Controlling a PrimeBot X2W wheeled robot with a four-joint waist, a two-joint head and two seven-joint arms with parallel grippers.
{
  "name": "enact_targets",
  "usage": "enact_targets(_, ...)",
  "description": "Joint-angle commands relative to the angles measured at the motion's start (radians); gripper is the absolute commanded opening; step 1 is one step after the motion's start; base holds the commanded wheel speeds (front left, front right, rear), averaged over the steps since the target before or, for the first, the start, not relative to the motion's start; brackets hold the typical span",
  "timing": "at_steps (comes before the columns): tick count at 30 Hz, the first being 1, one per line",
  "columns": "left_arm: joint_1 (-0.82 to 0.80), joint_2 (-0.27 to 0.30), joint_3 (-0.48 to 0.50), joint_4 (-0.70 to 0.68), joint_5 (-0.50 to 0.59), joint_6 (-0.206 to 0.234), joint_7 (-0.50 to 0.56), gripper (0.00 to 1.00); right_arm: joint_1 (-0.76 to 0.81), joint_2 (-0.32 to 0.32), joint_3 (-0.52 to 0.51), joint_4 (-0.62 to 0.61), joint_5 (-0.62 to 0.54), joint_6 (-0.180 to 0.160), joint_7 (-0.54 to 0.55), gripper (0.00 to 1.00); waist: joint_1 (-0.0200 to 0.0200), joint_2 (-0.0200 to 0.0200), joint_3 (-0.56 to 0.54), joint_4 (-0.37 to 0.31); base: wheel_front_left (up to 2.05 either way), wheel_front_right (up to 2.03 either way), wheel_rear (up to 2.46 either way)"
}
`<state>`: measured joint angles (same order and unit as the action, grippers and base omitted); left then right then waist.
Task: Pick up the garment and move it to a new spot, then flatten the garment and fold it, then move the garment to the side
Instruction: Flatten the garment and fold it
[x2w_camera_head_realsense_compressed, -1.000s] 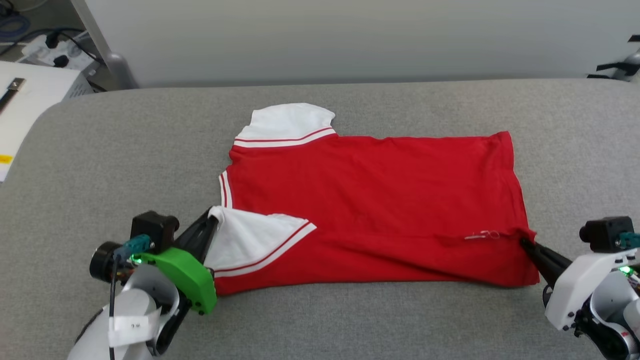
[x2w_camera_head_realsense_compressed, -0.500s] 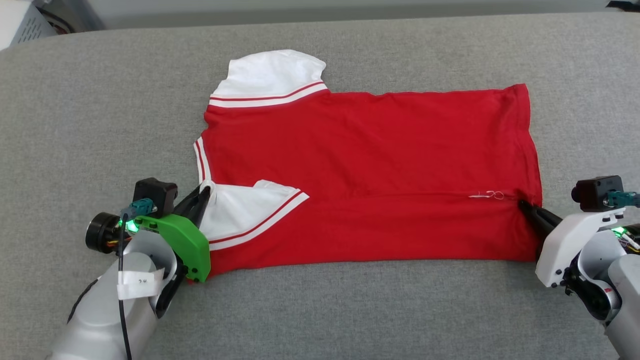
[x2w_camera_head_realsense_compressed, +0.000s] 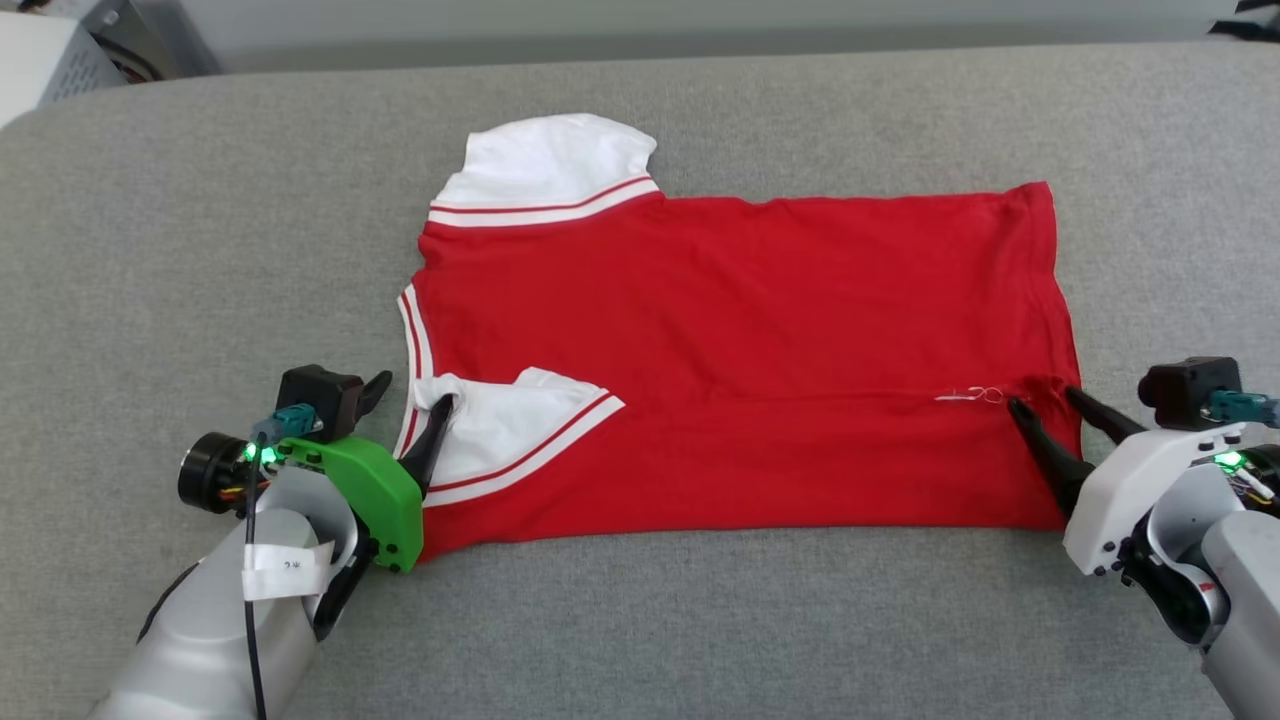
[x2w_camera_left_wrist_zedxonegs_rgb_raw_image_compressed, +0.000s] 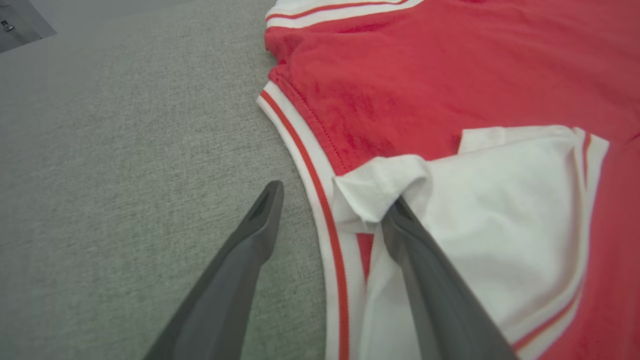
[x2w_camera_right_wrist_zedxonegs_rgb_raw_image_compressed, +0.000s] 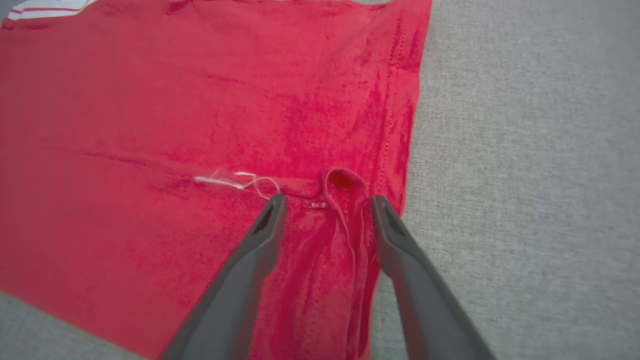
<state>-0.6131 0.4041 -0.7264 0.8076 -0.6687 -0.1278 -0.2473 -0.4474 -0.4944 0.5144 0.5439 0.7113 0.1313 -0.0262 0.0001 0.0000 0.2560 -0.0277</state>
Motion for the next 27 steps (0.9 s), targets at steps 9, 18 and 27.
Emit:
enact_targets(9, -0.066, 0.108, -0.057, -0.096, -0.080, -0.003, 0.065, 1.00, 0.086, -0.062, -0.072, -0.116, -0.014, -0.001, -0.013, 1.00, -0.0001, 0.0000, -0.118, 0.032, 0.00, 0.00, 0.00)
enact_targets(18, -0.148, 0.206, -0.180, -0.293, -0.330, -0.003, 0.500, 1.00, 0.142, -0.041, -0.145, -0.218, -0.064, -0.001, 0.056, 1.00, -0.0001, 0.0000, -0.143, 0.040, 0.00, 0.00, 0.00)
enact_targets(27, -0.184, 0.265, -0.304, -0.358, -0.456, -0.003, 0.839, 1.00, 0.162, -0.009, -0.181, -0.282, -0.100, -0.001, 0.106, 1.00, -0.0001, 0.0000, -0.118, 0.013, 0.00, 0.00, 0.00)
